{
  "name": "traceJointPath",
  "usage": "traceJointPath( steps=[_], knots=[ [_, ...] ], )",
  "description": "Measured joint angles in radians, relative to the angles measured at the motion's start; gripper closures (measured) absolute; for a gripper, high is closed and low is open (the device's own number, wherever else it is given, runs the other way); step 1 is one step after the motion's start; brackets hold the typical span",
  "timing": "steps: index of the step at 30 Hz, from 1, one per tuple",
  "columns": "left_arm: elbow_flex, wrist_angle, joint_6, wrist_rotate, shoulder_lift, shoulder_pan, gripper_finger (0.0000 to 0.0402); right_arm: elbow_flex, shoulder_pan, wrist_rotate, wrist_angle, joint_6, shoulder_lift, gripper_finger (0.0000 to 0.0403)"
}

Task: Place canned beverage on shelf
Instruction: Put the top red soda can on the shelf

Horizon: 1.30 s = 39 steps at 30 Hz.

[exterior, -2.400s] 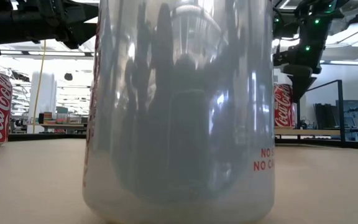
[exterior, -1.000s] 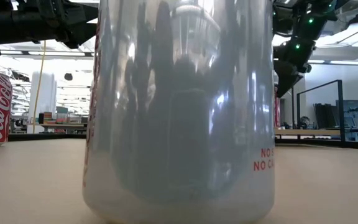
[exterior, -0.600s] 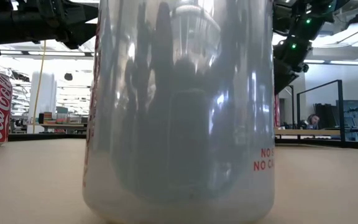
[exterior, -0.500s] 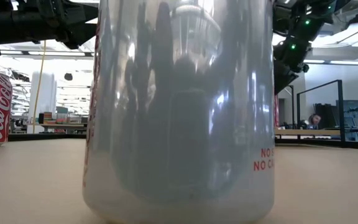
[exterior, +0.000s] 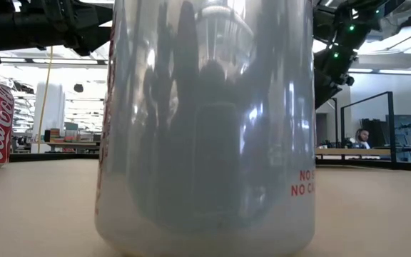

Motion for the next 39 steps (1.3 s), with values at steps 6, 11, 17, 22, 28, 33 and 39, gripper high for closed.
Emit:
traceJointPath(
  steps=[6, 11, 17, 22, 28, 33, 39],
  knots=[
    [0.000, 0.000, 0.010, 0.000, 0.000, 0.000, 0.0016, 0.000, 0.033, 0.000, 0.021, 0.000, 0.000, 0.0387],
    [0.000, 0.000, 0.008, 0.000, 0.000, 0.000, 0.0016, 0.000, 0.019, 0.026, 0.082, -0.001, 0.000, 0.0387],
    [0.000, 0.000, 0.005, 0.000, 0.000, 0.000, 0.0016, 0.000, -0.011, 0.042, 0.103, -0.026, 0.000, 0.0387],
    [0.000, 0.000, 0.007, 0.000, 0.000, 0.000, 0.0016, 0.000, -0.018, -0.017, 0.096, -0.062, 0.000, 0.0387],
    [0.000, 0.000, 0.010, 0.000, 0.000, 0.000, 0.0016, 0.001, -0.010, 0.000, 0.105, -0.071, 0.026, 0.0387],
    [0.000, 0.000, 0.009, 0.000, 0.000, 0.000, 0.0016, 0.001, -0.039, 0.026, 0.148, -0.079, 0.098, 0.0387],
    [0.000, 0.000, 0.010, 0.000, 0.000, 0.000, 0.0016, 0.001, -0.048, 0.073, 0.209, -0.126, 0.192, 0.0384]
  ],
)
